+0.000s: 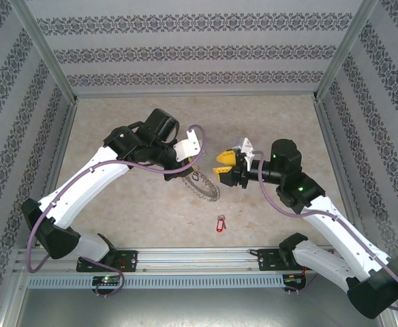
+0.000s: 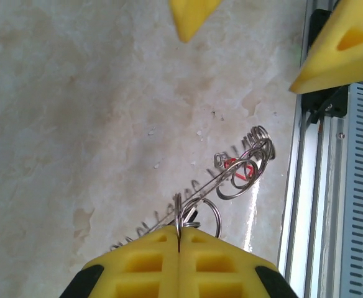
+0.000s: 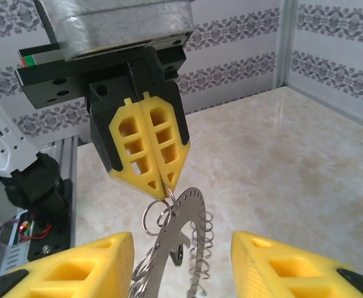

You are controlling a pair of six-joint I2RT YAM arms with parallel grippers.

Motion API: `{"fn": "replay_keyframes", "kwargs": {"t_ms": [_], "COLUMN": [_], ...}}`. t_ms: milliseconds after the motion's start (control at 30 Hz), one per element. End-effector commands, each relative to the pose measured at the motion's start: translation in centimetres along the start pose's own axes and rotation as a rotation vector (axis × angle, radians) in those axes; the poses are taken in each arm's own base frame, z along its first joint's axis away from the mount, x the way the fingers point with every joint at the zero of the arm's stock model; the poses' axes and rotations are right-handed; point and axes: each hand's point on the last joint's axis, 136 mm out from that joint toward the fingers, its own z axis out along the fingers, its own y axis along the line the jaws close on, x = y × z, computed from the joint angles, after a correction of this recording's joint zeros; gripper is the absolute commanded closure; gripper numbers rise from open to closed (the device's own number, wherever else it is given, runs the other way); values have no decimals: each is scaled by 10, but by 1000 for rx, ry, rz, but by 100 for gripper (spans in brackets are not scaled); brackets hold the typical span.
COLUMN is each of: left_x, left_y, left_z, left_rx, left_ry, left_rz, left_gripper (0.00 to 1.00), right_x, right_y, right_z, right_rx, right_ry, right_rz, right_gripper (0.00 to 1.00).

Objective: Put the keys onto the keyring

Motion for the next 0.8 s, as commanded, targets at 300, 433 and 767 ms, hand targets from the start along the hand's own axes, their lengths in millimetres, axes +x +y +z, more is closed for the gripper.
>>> {"fn": "replay_keyframes", "kwargs": {"t_ms": [300,433,767], "left_x": [-22,-23,-23], "left_y": [-28,-31,-36], "left_z": [-20,-22,-19], "left_rx": [46,53,57], "left_ry": [-88,-88,-69], "left_rz": [156,176,211], "left_gripper": [100,100,100], "right_x": [-6,-3,6], "right_y": [28,31,28], "right_z": [19,25,37], "right_rx": [-203,-226,-206], "right_ry": [55,73,120], "right_rz": [-78,-69,-73], "right_gripper": [57,61,70]}}
